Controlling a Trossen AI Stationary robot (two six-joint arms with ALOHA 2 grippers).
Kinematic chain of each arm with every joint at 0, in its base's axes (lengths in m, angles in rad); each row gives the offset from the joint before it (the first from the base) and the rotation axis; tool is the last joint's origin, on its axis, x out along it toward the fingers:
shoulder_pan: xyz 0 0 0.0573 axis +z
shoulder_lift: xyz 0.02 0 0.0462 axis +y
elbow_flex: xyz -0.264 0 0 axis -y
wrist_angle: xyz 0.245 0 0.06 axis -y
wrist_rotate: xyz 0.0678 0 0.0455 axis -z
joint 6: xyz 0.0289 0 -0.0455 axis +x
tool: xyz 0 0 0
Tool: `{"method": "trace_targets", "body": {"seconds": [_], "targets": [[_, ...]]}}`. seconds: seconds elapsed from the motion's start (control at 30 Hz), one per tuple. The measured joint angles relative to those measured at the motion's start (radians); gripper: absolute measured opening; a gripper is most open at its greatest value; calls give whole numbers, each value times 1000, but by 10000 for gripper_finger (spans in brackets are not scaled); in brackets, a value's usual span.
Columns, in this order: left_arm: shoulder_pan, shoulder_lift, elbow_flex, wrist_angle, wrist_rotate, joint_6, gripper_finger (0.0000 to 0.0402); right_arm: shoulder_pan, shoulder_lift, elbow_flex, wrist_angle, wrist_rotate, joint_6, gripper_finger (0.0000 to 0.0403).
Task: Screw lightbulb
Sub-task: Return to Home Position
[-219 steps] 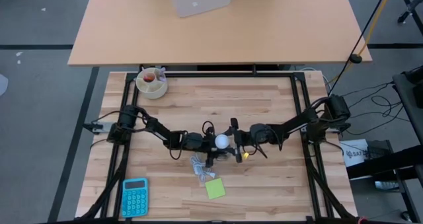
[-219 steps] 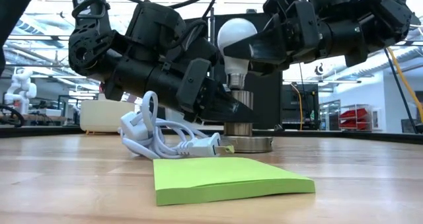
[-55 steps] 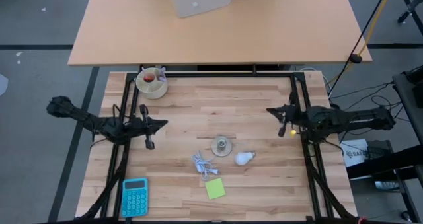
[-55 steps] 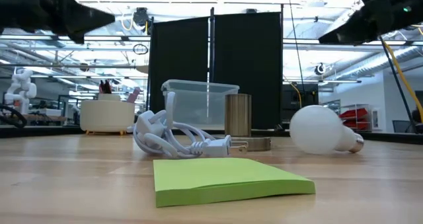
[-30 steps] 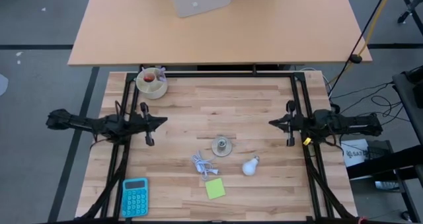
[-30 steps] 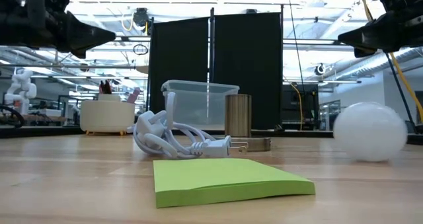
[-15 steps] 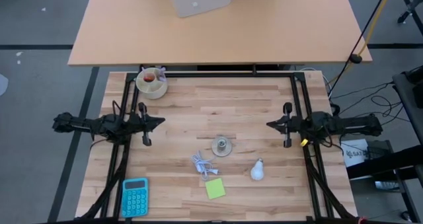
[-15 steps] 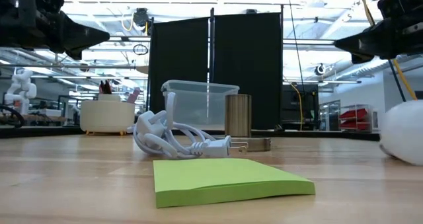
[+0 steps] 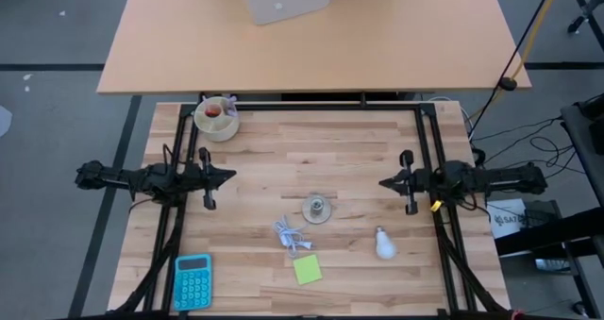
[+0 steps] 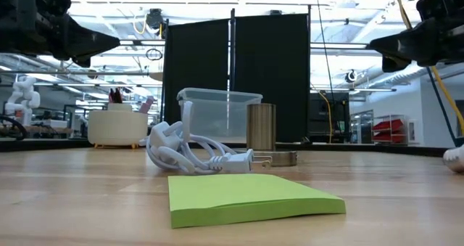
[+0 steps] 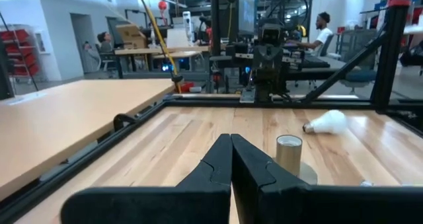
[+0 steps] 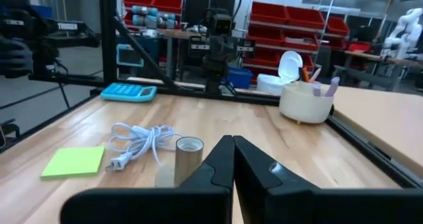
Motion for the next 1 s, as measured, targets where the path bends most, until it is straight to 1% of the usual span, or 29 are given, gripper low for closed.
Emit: {"method": "trace_targets", "body": {"seconds": [0.17,0.3,1.0], "targets": [[0,0,0,0,0,-21,0,0,26,0,-1,-3,22,0],[0,4,0,0,0,-21,0,0,37,0,-1,-3,10,0],[0,4,0,1,-1,-21,0,0,37,-1,1,-3,17,0]]}}
